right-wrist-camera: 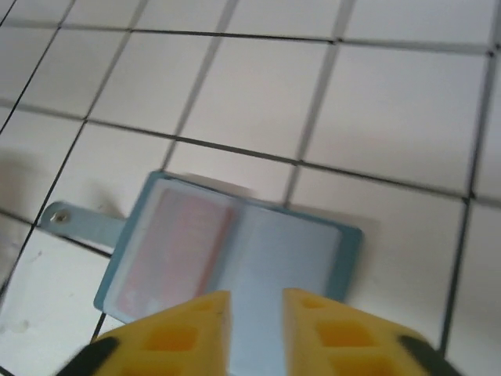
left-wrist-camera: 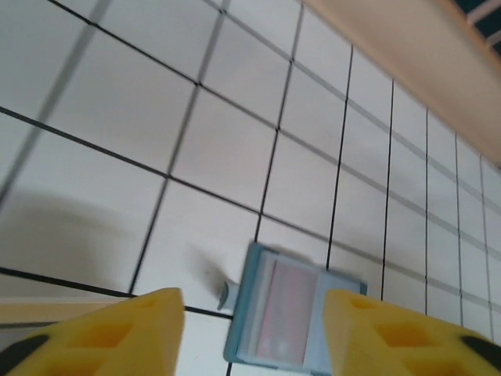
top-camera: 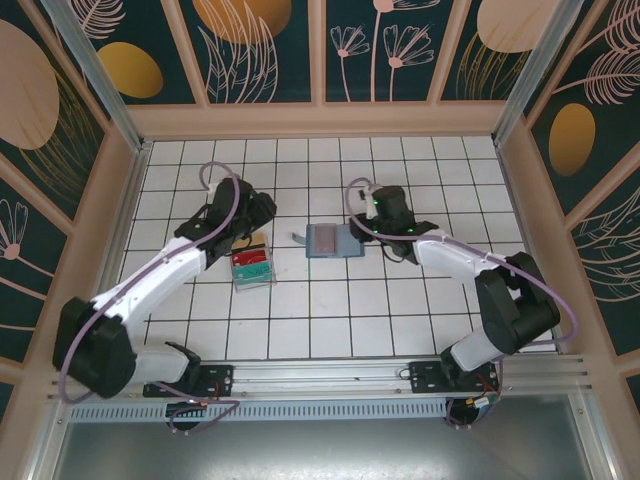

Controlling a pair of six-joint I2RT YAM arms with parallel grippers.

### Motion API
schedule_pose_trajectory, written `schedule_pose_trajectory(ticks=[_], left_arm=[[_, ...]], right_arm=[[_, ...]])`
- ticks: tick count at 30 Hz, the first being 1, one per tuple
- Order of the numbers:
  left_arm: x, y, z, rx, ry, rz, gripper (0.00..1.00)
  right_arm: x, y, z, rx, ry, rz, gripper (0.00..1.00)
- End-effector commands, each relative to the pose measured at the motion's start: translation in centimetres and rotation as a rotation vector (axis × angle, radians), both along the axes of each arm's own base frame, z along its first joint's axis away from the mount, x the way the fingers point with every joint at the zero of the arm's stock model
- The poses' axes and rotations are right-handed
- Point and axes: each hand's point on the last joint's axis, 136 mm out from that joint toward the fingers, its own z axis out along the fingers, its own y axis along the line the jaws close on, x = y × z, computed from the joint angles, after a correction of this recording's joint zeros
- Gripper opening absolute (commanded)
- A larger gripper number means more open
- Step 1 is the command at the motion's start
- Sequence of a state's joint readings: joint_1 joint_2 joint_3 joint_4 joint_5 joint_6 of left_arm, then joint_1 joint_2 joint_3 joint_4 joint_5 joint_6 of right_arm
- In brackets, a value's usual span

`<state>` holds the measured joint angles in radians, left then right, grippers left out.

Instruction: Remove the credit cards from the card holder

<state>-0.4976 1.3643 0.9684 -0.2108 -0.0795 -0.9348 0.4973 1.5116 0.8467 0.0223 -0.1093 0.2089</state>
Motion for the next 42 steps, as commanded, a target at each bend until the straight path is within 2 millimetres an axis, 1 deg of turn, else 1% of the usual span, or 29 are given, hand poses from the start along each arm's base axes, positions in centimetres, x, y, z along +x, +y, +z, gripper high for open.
schedule_pose_trajectory(ticks=[1,2,4,6,9,11,12,13,18,24,28,31,39,42], left_arm=[[0.6,-4.5,-0.1,-0.114,0.002,-0.138,0.45],[0.6,-5.4,-0.8,-0.113,0.016,-0.162,0.42],[0.5,-6.8,-2.2,-0.107,0.049,-0.198,0.4],[0.4,-8.2,-3.7,-0.098,0.083,-0.239,0.33],[0.3,-9.9,-5.8,-0.09,0.128,-0.289,0.33],[0.2,-10.7,-6.7,-0.088,0.146,-0.314,0.32],[0.3,-10.9,-7.8,-0.075,0.167,-0.322,0.3],[0.3,-11.0,-8.3,-0.068,0.178,-0.326,0.29],[0.5,-11.7,-10.3,-0.051,0.21,-0.358,0.26],[0.7,-12.1,-12.1,-0.035,0.241,-0.377,0.2],[0.7,-12.2,-13.1,-0.024,0.259,-0.381,0.2],[0.7,-12.2,-13.5,-0.02,0.268,-0.385,0.22],[0.4,-12.7,-14.6,-0.033,0.295,-0.401,0.19],[0.2,-12.9,-14.6,-0.046,0.297,-0.41,0.18]], right_arm=[[-0.5,-0.9,-0.1,0.154,0.101,-0.073,0.07],[-0.6,-1.0,-0.6,0.172,0.129,-0.07,0.0],[-0.6,-1.2,-1.5,0.184,0.172,-0.071,0.0],[-0.6,-1.4,-2.7,0.175,0.213,-0.083,0.0],[-0.5,-1.5,-4.4,0.167,0.269,-0.088,0.0],[-0.6,-1.4,-5.2,0.166,0.293,-0.088,0.0],[-0.6,-1.5,-5.7,0.161,0.305,-0.091,0.0],[-0.6,-1.5,-6.0,0.156,0.314,-0.094,0.0],[-0.5,-2.0,-7.9,0.116,0.352,-0.109,0.0],[-0.7,-2.1,-8.7,0.105,0.371,-0.112,0.0],[-0.7,-2.0,-8.8,0.106,0.375,-0.109,0.0],[-0.8,-2.0,-8.8,0.107,0.378,-0.108,0.0],[-0.8,-1.9,-8.9,0.111,0.391,-0.109,0.0],[-0.8,-1.8,-8.9,0.115,0.391,-0.107,0.0]])
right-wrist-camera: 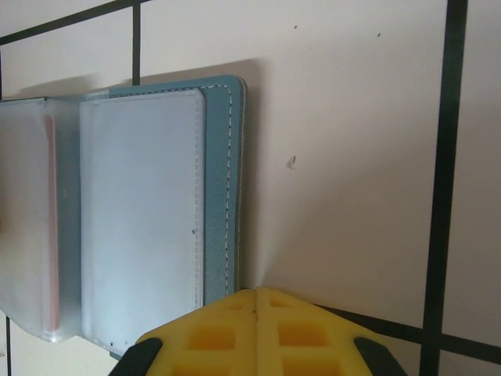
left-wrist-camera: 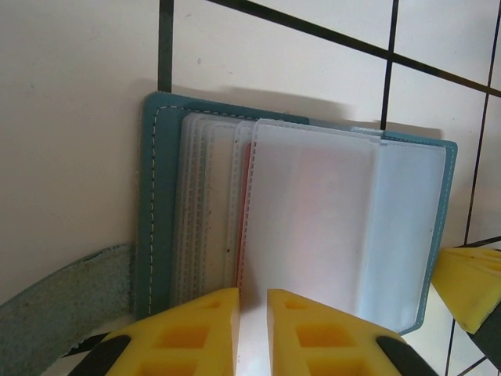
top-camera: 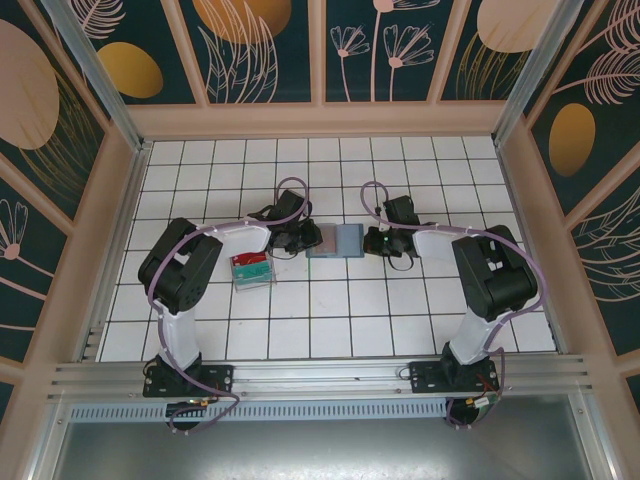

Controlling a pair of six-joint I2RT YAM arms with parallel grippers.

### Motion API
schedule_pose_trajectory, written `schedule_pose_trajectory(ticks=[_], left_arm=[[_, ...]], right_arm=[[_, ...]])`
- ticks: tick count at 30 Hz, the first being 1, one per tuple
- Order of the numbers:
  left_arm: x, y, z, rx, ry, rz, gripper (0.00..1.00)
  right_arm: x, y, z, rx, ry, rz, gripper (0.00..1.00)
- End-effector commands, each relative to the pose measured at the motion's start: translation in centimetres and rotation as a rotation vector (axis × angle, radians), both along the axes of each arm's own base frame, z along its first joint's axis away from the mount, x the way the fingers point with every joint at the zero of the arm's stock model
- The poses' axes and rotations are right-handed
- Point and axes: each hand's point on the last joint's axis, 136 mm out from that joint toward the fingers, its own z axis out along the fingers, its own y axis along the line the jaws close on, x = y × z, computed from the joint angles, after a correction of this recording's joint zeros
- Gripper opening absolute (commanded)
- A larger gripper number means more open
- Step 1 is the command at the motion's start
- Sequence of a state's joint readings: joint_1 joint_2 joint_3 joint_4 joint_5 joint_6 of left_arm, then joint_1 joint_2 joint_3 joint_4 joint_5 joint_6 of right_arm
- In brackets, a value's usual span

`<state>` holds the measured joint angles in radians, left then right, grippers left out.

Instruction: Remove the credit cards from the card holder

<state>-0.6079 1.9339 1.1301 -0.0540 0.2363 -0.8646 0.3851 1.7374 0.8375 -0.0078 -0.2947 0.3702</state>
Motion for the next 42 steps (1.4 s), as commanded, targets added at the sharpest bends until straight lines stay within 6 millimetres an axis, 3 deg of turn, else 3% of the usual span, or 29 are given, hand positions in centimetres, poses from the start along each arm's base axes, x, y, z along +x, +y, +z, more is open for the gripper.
schedule_pose_trajectory(ticks=[1,8,14,18,35,42], left_arm=[[0.1,-1.0,0.1,-0.031,-0.005,-0.032,0.17],[0.0,-1.8,0.5,-0.057,-0.011,-0.053,0.2],[0.1,-2.5,1.0,-0.095,-0.014,-0.066,0.35],[0.2,-3.1,1.7,-0.122,-0.029,-0.075,0.4],[0.2,-8.0,6.2,-0.296,-0.093,-0.208,0.38],[-0.1,-7.0,7.0,-0.271,-0.114,-0.2,0.38]], right_arm=[[0.4,0.3,0.2,0.023,0.017,0.0,0.0],[0.3,0.4,0.1,0.025,0.023,0.001,0.0],[0.3,0.5,0.1,0.028,0.022,0.002,0.0],[0.2,0.4,0.0,0.028,0.027,0.0,0.0],[0.4,0.4,0.6,0.031,0.012,-0.01,0.01],[0.9,0.4,1.0,0.034,0.004,-0.013,0.04]])
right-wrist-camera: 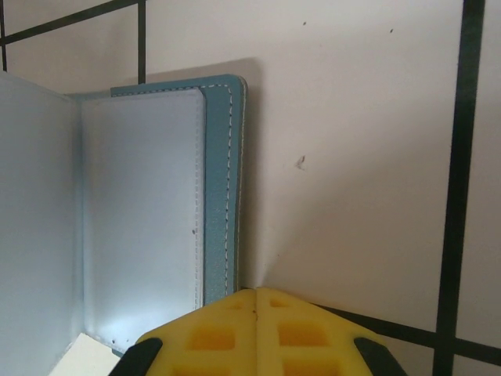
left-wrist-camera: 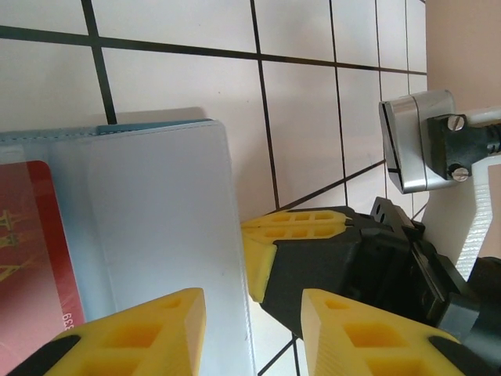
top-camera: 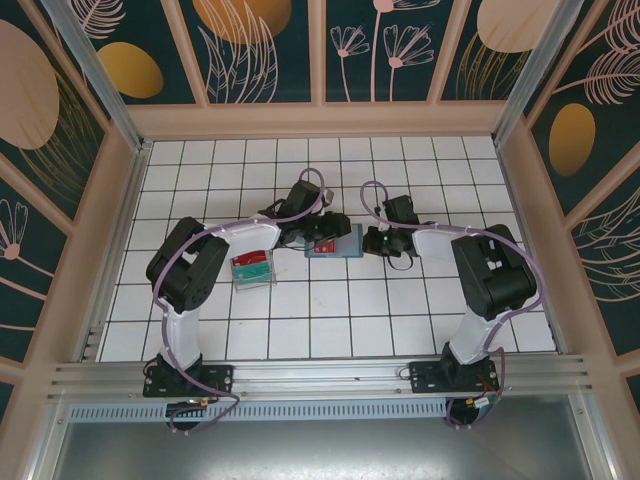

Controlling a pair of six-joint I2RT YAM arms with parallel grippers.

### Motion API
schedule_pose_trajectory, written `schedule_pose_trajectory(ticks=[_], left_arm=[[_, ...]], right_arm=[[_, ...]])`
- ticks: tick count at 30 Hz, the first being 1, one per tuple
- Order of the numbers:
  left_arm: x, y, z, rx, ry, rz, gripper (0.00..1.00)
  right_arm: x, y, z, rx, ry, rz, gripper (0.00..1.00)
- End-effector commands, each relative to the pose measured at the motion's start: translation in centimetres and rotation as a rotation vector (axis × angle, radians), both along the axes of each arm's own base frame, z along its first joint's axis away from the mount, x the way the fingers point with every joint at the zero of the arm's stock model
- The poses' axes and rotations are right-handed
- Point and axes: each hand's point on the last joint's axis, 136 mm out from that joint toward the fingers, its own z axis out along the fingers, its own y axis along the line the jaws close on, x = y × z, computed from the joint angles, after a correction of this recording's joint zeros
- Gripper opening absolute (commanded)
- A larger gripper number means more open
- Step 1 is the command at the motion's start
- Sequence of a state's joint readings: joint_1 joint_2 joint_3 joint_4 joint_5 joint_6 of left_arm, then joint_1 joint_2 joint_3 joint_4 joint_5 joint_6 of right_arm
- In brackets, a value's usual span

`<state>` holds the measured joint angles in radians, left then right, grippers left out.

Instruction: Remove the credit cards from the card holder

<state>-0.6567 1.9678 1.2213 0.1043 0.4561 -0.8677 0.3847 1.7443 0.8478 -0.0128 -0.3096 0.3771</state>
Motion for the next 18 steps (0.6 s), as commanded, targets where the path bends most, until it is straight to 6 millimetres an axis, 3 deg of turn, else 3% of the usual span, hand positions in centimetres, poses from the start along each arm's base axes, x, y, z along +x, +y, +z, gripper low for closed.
schedule_pose_trajectory(ticks=[1,7,13,18], left_arm=[[0.2,0.6,1.6,-0.007,-0.037,0.007,0.38],[1.2,3.9,0.7,0.045,-0.03,0.092,0.35],[2.2,8.2,-1.7,0.137,0.01,0.207,0.21],[1.9,8.4,-3.4,0.154,0.041,0.195,0.17]], right_arm=[[0.9,0.2,1.1,0.022,-0.007,-0.015,0.04],[1.2,0.3,1.7,0.023,-0.017,-0.014,0.05],[1.8,0.8,3.5,0.058,-0.045,-0.021,0.08],[2.4,2.2,5.9,0.144,-0.063,-0.012,0.1]])
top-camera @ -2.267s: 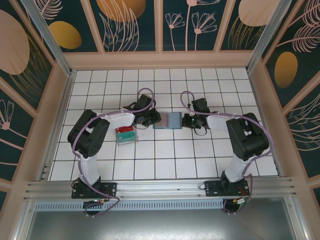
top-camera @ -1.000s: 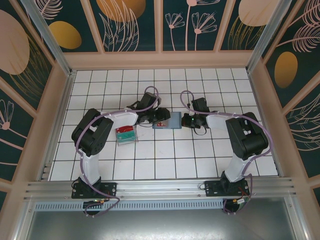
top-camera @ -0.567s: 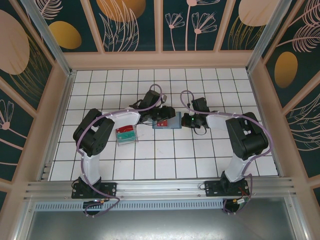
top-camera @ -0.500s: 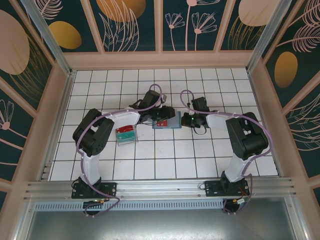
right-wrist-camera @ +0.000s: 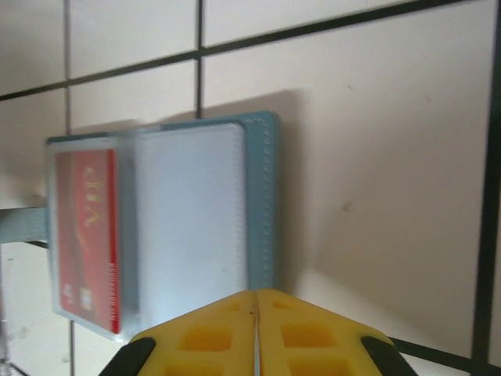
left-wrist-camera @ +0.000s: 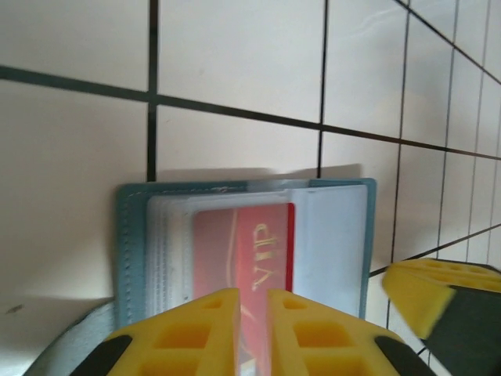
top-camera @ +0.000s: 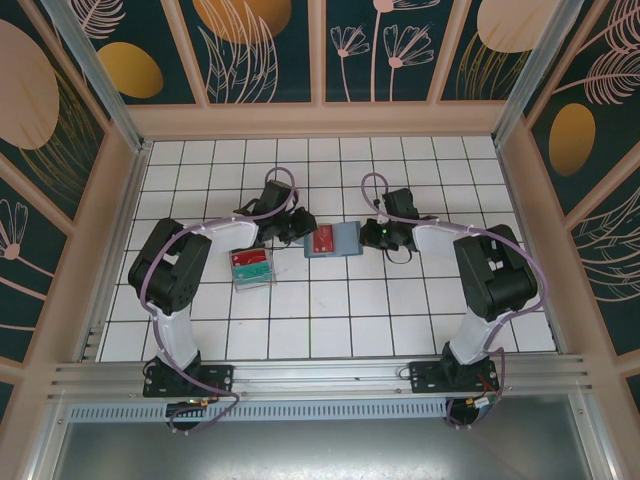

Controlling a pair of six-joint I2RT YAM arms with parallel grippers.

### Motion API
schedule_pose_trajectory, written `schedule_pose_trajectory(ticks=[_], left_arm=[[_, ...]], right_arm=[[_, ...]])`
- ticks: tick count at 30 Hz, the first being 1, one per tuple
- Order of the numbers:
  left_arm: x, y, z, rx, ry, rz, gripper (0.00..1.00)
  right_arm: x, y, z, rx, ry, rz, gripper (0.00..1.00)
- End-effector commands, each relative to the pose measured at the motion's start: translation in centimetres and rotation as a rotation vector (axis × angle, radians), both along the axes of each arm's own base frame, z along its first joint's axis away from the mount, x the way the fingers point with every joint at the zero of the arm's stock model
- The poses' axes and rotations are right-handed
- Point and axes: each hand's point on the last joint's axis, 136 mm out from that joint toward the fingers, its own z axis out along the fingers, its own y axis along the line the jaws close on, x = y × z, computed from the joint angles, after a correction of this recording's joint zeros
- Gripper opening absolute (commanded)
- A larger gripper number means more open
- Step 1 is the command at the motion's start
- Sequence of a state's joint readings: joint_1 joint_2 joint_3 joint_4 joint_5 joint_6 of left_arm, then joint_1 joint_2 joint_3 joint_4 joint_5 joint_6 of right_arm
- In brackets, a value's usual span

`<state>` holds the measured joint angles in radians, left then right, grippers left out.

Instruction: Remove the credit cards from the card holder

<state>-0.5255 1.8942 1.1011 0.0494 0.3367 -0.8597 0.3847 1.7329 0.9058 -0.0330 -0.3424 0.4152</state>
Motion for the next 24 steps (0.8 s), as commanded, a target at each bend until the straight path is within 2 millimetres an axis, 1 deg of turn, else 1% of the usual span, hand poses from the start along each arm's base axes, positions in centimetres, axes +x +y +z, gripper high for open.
schedule_pose_trajectory(ticks=[1,6,10,16,24], left_arm=[[-0.5,0.1,-1.1,0.025,0.018,-0.014,0.17],[-0.8,-0.1,-1.8,0.023,0.032,-0.025,0.14],[-1.1,-0.2,-2.5,0.019,0.051,-0.031,0.13],[-1.7,0.2,-3.5,0.036,0.082,-0.026,0.13],[-2.0,0.6,-4.5,0.069,0.103,-0.027,0.13]], right_arm=[[1.3,1.5,4.1,0.107,-0.05,0.001,0.1],[1.4,3.6,5.3,0.221,-0.032,0.028,0.12],[1.4,5.2,5.0,0.285,0.005,0.053,0.12],[1.0,7.0,3.8,0.323,0.057,0.091,0.14],[0.4,7.8,1.3,0.334,0.13,0.1,0.14]])
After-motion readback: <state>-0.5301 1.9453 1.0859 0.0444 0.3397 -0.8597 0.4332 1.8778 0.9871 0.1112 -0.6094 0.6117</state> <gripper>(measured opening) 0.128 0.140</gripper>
